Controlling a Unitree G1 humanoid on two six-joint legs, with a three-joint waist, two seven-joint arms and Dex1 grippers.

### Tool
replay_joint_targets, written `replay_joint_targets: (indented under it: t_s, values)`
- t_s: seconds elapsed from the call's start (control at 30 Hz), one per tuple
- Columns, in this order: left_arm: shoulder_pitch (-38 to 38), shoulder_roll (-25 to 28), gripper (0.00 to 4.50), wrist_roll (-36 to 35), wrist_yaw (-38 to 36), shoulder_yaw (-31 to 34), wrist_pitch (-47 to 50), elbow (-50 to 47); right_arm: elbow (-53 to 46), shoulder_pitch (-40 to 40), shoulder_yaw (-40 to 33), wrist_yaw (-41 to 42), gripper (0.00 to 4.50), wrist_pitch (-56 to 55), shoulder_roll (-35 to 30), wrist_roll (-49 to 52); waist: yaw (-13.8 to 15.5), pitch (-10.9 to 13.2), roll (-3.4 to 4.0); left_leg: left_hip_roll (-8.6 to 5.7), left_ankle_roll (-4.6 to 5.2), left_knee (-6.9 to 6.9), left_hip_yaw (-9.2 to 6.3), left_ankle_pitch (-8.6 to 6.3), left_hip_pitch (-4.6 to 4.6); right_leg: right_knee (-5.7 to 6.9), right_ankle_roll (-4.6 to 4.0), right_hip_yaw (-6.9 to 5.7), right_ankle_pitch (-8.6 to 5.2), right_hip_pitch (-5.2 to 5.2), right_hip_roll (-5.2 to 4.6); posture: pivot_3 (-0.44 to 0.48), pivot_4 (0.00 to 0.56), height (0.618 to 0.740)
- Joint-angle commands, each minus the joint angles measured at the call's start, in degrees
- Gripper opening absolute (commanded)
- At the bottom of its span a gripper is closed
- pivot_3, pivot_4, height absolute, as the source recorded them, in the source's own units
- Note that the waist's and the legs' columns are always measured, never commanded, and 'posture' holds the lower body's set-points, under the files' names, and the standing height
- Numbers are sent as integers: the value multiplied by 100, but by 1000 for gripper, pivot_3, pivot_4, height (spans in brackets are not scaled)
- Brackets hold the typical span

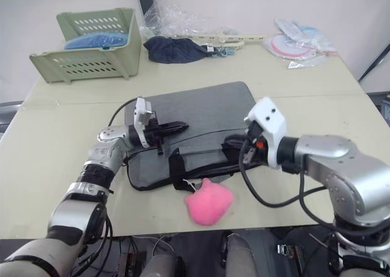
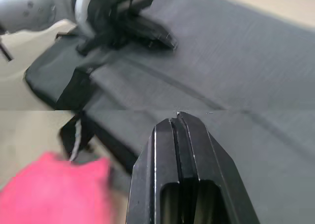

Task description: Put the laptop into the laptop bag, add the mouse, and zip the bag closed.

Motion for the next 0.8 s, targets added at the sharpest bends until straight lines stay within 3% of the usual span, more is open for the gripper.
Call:
replay_joint_targets:
  t_s: [0.03,0.13,0.23,0.37,0.8]
  values:
    - [185,-117,5,276,-117,-133,-38,396,-303,75,-276,-199,315,145,-17,274,6,-1,0,0,0,3,0,0,0,1,-1,0,1,0,0,0,150,740]
    - [246,-143,0,292,-167,-131,-52,373,-395,157,-303,-281,1334,253,25,440,8,-1,0,0,0,5,-2,0,0,0,-1,0,2,2,0,0,150,740]
    - [323,-162,0,327,-182,-133,-62,319,-443,385,-355,-370,2840,385,81,610,13,-4,0,0,1,5,-2,0,0,0,-1,0,2,3,0,0,150,740]
    - [361,-166,0,354,-196,-127,-51,270,-515,575,-433,-420,4392,485,73,864,8,-6,2,-1,4,6,-1,-2,1,-2,-1,2,2,4,0,0,150,740]
    - [432,-222,0,402,-182,-147,-31,187,-484,1010,-806,-792,4392,1254,598,1675,13,-23,2,-2,4,5,-3,-2,4,0,0,2,2,7,0,0,150,740]
